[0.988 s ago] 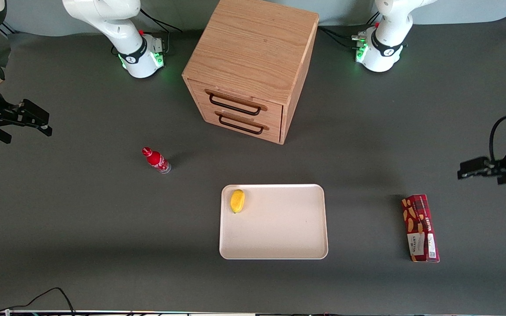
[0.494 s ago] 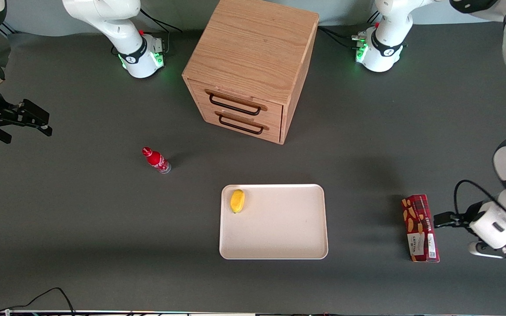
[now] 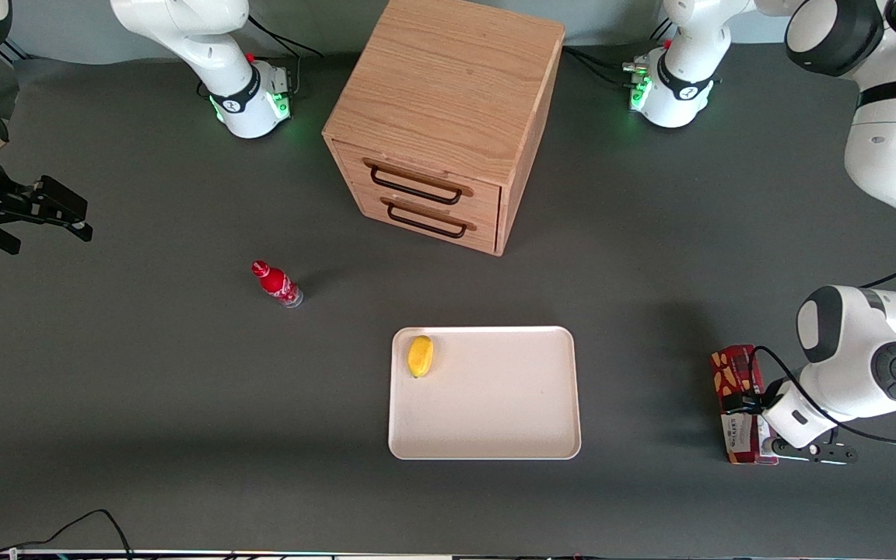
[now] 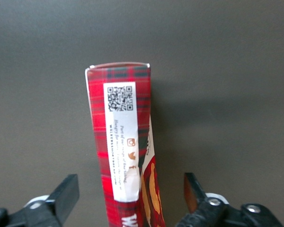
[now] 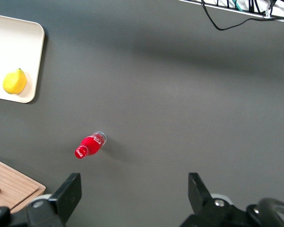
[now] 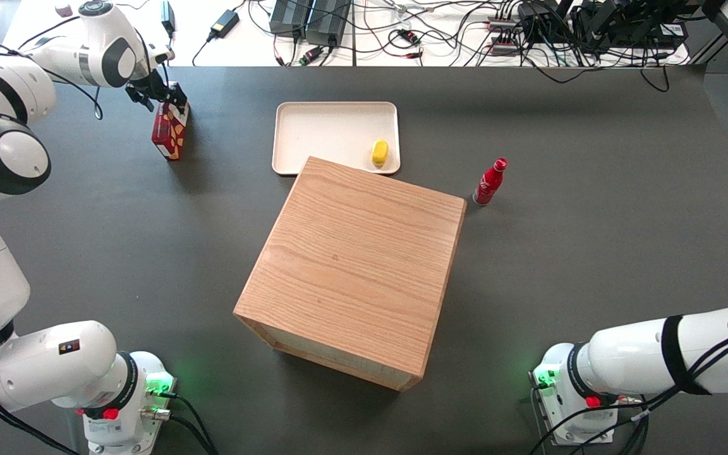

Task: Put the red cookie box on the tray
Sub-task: 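Lower the left gripper over the red cookie box and close on it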

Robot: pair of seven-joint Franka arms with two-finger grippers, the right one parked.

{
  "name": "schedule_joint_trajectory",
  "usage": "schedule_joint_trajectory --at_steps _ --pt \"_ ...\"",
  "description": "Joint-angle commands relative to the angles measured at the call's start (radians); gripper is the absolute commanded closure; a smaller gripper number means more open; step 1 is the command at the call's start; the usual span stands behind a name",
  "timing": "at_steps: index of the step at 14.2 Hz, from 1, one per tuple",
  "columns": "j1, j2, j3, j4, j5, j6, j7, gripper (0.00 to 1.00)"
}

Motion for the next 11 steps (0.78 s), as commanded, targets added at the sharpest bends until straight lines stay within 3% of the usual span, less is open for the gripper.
schedule_joint_trajectory --at_steps 1,2,7,11 --pt "-0.016 -0.014 0.014 -0.017 0.022 0.004 -0.057 0.95" --pt "-0.027 -0.014 0.014 -0.017 0.022 0.001 -0.060 1.00" --pt "-0.033 -0.061 -0.006 0.046 0.008 -0.029 -0.127 1.00" --pt "-0.036 -0.168 -0.128 0.144 0.005 -0.308 -0.202 1.00"
